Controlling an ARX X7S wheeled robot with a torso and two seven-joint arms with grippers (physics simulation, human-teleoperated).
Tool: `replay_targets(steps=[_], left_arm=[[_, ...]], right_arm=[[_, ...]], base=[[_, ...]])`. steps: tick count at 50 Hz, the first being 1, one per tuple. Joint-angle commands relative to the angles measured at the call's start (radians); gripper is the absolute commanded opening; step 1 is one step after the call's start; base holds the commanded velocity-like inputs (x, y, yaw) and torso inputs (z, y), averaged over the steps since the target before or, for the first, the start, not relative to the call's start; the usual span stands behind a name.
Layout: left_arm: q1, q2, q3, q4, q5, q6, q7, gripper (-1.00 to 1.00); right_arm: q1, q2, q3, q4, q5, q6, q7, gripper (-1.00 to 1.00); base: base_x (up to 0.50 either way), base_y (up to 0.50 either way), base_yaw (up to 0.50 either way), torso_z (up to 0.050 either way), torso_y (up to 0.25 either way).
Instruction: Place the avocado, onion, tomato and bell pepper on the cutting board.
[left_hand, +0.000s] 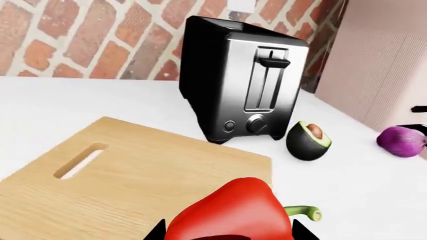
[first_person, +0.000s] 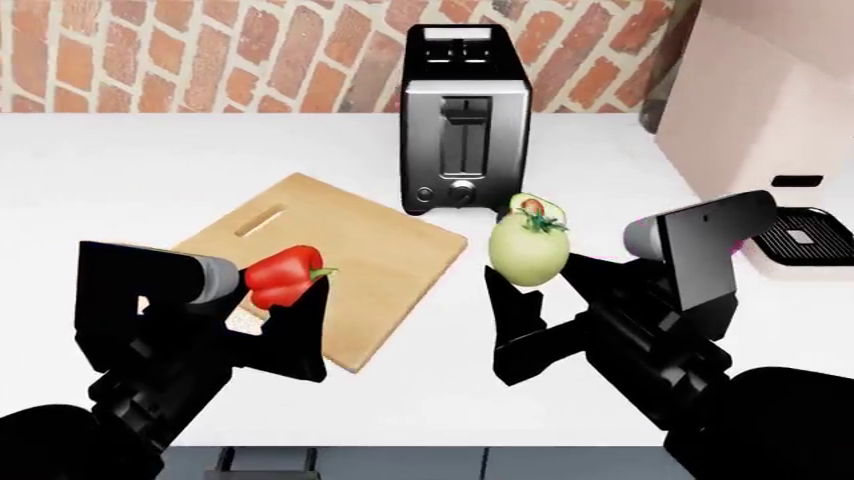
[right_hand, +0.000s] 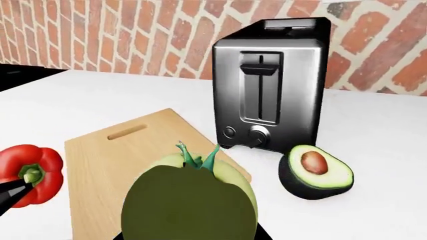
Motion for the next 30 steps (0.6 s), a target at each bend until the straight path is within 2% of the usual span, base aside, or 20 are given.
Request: replay_targets(steps=[1, 17, 30], left_arm=[[-0.011, -0.001, 0.006, 0.000, -0.006, 0.011, -0.007, -1.00], [0.004, -0.011, 0.004, 0.014, -0.012, 0.022, -0.008, -1.00], [0.004, -0.014, 0.010, 0.020, -0.023, 0.024, -0.024, -1.00]], right_arm=[[0.005, 0.002, -0.005, -0.004, -0.016, 0.002, -0.016, -1.00], [-0.011, 0.008, 0.001, -0.018, -0.001, -0.014, -0.005, -1.00], [-0.026, 0.024, 0.011, -0.044, -0.019, -0.023, -0.022, -1.00]], base=[[0.00, 0.50, 0.00, 0.000, 0.000], [0.00, 0.49, 0.00, 0.000, 0.000], [0.00, 0.02, 0.00, 0.000, 0.001]])
